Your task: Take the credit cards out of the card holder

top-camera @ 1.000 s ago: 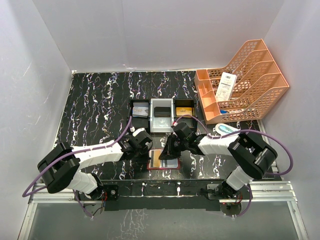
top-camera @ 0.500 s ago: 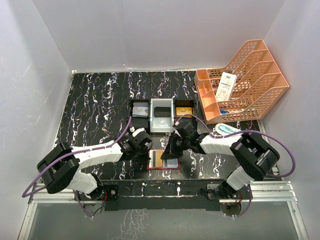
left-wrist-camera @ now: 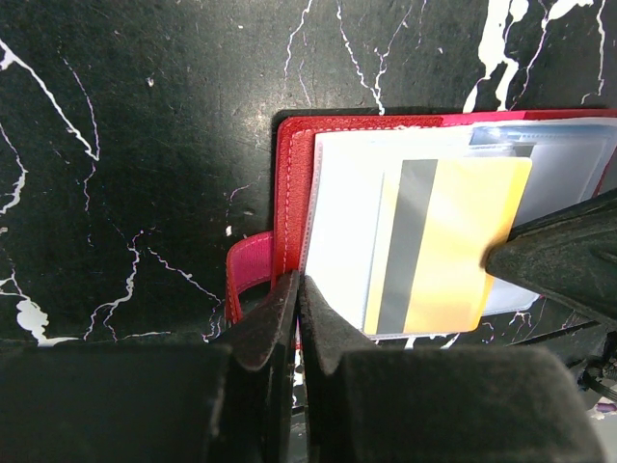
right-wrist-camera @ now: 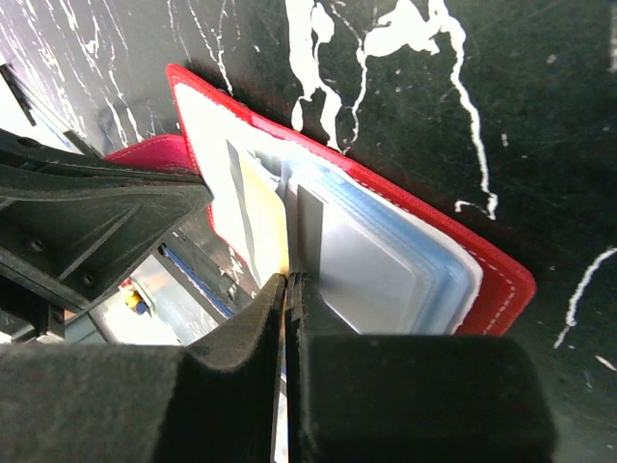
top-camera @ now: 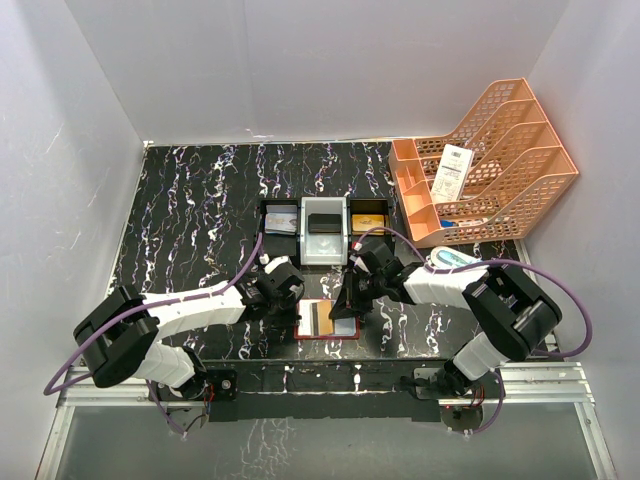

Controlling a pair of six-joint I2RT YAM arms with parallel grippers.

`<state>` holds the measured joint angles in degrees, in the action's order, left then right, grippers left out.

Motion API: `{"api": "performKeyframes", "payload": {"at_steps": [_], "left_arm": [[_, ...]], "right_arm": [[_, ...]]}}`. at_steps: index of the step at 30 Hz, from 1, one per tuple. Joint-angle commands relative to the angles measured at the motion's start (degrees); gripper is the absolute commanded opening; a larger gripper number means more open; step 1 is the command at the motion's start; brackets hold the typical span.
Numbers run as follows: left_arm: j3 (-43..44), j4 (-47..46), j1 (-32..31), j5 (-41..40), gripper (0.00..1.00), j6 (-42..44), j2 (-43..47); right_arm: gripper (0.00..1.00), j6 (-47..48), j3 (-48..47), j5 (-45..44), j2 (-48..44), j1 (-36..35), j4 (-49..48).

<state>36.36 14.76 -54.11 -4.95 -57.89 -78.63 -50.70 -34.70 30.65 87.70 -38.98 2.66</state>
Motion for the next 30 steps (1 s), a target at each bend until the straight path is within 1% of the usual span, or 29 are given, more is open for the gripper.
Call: {"api": "performKeyframes", "payload": {"at_steps": [1, 3, 5, 7, 9, 11, 12, 13, 15, 19, 21, 26, 30], "left_arm": [[-2.1, 3.0, -0.2, 0.2, 0.03, 0.1, -1.0], [-1.6, 3.3, -0.3, -0.1, 0.08, 0.2, -0.4], [-0.8, 3.5, -0.3, -0.2, 0.19, 0.4, 1.6], [-0.1, 2.4, -0.3, 0.2, 0.34, 1.3, 4.7], [1.0, 1.0, -0.3, 0.8, 0.45, 2.4, 7.6], [2.5, -0.1, -0.3, 1.8, 0.51, 4.0, 8.6], [3.1, -0.7, -0.3, 2.7, 0.52, 4.6, 8.5], [3.9, -1.3, -0.3, 3.7, 0.52, 5.3, 8.0], [4.9, -3.0, -0.3, 7.0, 0.48, 6.3, 6.2], [4.7, -8.1, -0.3, 11.7, 0.36, 6.2, 1.3], [3.9, -10.1, -0.3, 12.7, 0.32, 5.8, -1.1], [3.0, -7.8, -0.3, 9.8, 0.24, 4.3, -5.4], [1.4, -5.0, -0.3, 7.4, 0.2, 3.5, -6.1]], "right_arm": [[0.0, 4.2, -1.2, 1.1, 0.7, 1.0, 2.8], [0.0, 4.0, -1.1, -0.2, 0.7, 1.2, 3.5], [0.0, 2.9, -0.6, 0.3, 0.8, 1.2, 1.9], [0.0, 0.7, 0.3, 0.8, 0.5, 1.3, -0.5], [0.0, -0.3, 0.6, 0.0, 0.4, 1.2, -1.0], [0.0, -0.6, 0.3, -0.9, 0.3, 1.2, -0.6], [0.0, -0.7, 0.3, -1.0, 0.4, 1.2, -0.9], [0.0, -0.8, 0.3, -1.0, 0.6, 1.2, -1.2], [0.0, -1.3, 0.5, -1.2, 0.9, 1.2, -1.8], [0.0, -1.8, 0.9, -1.4, 1.1, 1.3, -2.3], [0.0, -1.8, 0.9, -1.4, 1.0, 1.2, -2.4], [0.0, -1.6, 0.9, -0.9, 1.2, 1.2, -2.6], [0.0, -1.4, 1.2, -1.0, 0.5, 1.3, -2.1]]}}
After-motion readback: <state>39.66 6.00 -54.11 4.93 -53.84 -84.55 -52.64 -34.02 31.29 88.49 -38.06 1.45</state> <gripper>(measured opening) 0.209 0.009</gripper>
